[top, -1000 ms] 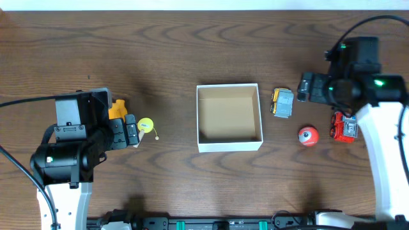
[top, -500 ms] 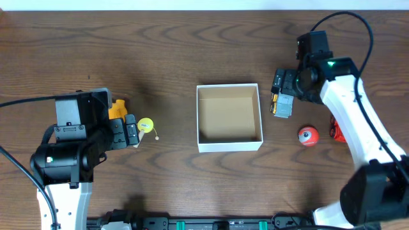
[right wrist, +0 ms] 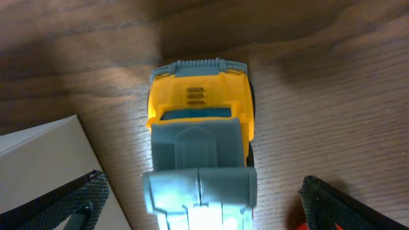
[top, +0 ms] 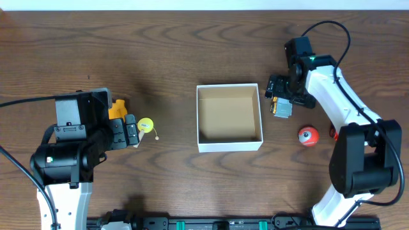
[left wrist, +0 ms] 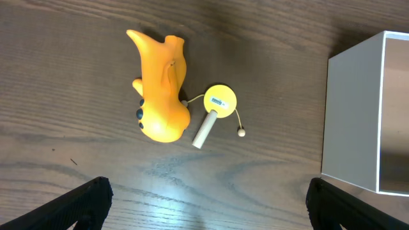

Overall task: Pack container
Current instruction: 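Lower the right gripper onto the yellow bulldozer and grasp it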

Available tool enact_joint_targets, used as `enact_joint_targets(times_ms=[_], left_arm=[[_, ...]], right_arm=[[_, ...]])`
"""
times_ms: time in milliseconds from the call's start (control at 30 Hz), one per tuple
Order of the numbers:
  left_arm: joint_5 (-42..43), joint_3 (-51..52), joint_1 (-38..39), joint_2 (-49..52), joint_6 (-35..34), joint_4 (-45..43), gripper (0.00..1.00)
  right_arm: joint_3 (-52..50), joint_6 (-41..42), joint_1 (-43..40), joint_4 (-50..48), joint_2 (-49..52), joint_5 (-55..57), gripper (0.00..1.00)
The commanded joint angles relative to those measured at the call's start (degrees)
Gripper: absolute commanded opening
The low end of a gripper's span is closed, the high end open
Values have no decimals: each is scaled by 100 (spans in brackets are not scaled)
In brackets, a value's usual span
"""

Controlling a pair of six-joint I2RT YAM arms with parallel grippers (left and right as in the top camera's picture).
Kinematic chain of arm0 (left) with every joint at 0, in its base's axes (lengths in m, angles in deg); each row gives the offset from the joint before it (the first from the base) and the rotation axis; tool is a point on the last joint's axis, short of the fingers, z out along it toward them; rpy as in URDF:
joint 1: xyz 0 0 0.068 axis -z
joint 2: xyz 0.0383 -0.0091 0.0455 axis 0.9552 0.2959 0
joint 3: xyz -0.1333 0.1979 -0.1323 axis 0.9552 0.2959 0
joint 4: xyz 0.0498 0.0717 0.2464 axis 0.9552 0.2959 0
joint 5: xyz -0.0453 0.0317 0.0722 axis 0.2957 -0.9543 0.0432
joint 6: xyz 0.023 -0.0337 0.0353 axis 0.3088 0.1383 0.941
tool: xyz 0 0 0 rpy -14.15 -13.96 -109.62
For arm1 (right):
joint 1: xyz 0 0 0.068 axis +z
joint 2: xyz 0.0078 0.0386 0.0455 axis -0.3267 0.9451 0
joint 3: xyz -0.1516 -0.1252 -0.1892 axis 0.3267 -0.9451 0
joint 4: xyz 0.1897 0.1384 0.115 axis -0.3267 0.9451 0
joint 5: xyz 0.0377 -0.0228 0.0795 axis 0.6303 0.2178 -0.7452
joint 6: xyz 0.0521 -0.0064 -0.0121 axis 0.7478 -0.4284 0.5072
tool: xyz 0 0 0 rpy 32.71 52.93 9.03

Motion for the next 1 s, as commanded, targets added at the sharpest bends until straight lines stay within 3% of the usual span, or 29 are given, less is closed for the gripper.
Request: enact_joint_targets(times_ms=[0, 233, 400, 633, 967], left_arm=[[-22, -101, -15, -9, -50, 15, 98], [-22, -101, -15, -9, -52, 15, 98], [-22, -96, -15, -9, -52, 15, 98], [-22, -96, -15, -9, -50, 15, 98], [-22, -96, -15, -9, -50, 17, 98]], right_arm=[[122, 35, 42, -35, 76, 74, 99], [120, -367, 42, 9, 76, 55, 91], [120, -474, 39, 39, 76, 55, 68], [116, -474, 42, 50, 76, 55, 48], [114, -479, 42, 61, 76, 55, 38]])
